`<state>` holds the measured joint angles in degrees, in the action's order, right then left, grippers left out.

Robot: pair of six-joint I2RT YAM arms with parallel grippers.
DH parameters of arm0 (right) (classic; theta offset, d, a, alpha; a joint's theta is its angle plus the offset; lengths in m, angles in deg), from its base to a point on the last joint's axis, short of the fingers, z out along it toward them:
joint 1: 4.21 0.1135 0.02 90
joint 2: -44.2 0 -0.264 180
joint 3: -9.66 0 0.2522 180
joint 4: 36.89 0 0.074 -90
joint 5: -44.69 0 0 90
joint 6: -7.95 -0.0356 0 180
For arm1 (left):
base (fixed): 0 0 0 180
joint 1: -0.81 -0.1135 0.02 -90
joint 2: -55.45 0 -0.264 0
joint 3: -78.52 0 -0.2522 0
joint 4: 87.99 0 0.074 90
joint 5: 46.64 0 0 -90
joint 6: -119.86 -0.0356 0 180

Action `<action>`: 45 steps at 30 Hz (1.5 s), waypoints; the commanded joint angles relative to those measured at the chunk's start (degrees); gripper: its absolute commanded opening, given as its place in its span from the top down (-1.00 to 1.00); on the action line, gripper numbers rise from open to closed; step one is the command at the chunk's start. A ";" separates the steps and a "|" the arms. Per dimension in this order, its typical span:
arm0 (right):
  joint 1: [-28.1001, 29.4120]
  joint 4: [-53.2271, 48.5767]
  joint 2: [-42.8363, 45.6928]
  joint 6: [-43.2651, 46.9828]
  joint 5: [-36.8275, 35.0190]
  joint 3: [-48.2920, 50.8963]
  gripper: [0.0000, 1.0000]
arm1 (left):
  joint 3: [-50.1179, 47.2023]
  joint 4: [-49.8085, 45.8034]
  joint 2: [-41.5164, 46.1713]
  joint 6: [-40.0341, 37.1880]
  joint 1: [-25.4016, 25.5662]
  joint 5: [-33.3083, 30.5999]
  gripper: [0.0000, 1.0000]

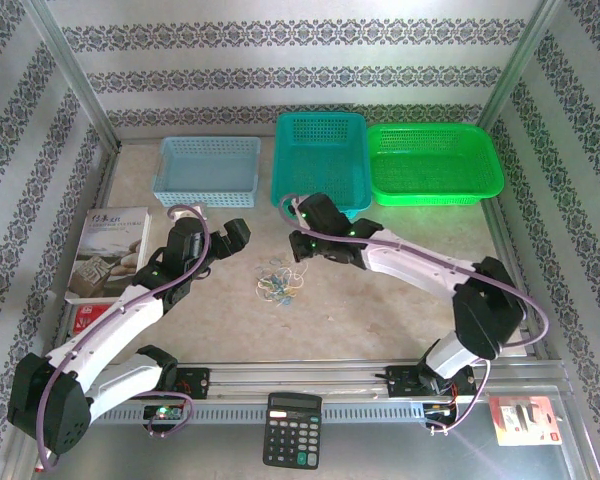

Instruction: Untangle the cables

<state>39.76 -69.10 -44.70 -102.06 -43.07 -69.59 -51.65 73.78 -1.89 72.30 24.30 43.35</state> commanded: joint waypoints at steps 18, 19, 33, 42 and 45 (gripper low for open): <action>-4.77 0.44 8.01 -5.83 11.32 -10.14 1.00 | -5.32 14.65 -1.05 -11.02 0.92 16.10 -1.00; -4.80 0.27 7.95 -5.88 11.38 -10.47 1.00 | -5.11 15.60 -1.92 -11.75 1.64 16.52 -1.00; -4.95 0.53 7.52 -6.59 12.04 -10.62 1.00 | -1.52 25.72 -15.95 -21.58 11.24 12.47 -1.00; -4.99 1.71 8.71 -8.63 13.79 -10.60 1.00 | 3.96 32.11 -27.03 -24.04 13.59 7.29 -0.90; -4.94 1.82 9.37 -9.36 14.65 -11.70 1.00 | 4.51 33.53 -30.53 -24.02 13.71 7.47 -0.67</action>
<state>35.28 -68.97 -37.64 -109.84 -30.35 -79.06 -48.35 103.18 -30.20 49.76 37.26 52.20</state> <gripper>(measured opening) 0.053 0.862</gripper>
